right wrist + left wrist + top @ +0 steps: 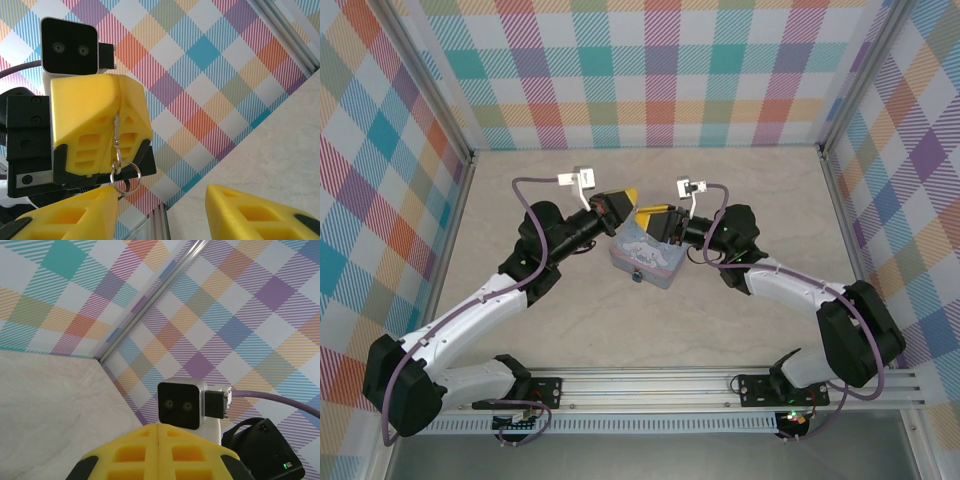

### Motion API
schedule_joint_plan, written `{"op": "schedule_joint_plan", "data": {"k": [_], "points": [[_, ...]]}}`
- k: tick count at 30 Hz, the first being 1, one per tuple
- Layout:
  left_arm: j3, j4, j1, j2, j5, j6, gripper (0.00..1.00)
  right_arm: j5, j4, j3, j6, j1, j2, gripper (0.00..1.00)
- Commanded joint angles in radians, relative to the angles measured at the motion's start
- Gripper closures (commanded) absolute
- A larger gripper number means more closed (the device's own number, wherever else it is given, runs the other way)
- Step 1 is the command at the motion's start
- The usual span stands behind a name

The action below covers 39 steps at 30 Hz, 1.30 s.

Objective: Unlock the padlock with the key

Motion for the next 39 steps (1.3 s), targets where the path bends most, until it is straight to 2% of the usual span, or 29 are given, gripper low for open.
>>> {"op": "schedule_joint_plan", "data": {"k": [1,8,16,25,29,35,39], "points": [[-0.009,0.051,-0.012,0.003,-0.004,-0.014,1.00,0.003,0.080,0.040,0.027,0.006,0.011,0.51],[-0.017,0.059,-0.012,0.008,-0.007,-0.022,1.00,-0.009,0.089,0.060,0.037,0.007,0.015,0.54],[-0.025,0.068,-0.012,0.008,-0.022,-0.033,1.00,-0.012,0.087,0.066,0.041,0.011,0.024,0.70],[-0.031,0.070,-0.014,0.012,-0.025,-0.043,1.00,-0.015,0.146,0.075,0.086,0.014,0.061,0.80],[-0.034,0.070,-0.014,0.012,-0.027,-0.042,1.00,-0.012,0.132,0.077,0.083,0.014,0.061,0.83],[-0.037,0.071,-0.014,0.013,-0.035,-0.040,1.00,-0.012,0.091,0.077,0.058,0.014,0.043,0.95],[-0.039,0.063,-0.014,0.002,-0.060,-0.031,1.00,-0.003,0.034,0.062,0.022,0.014,0.018,0.98]]}}
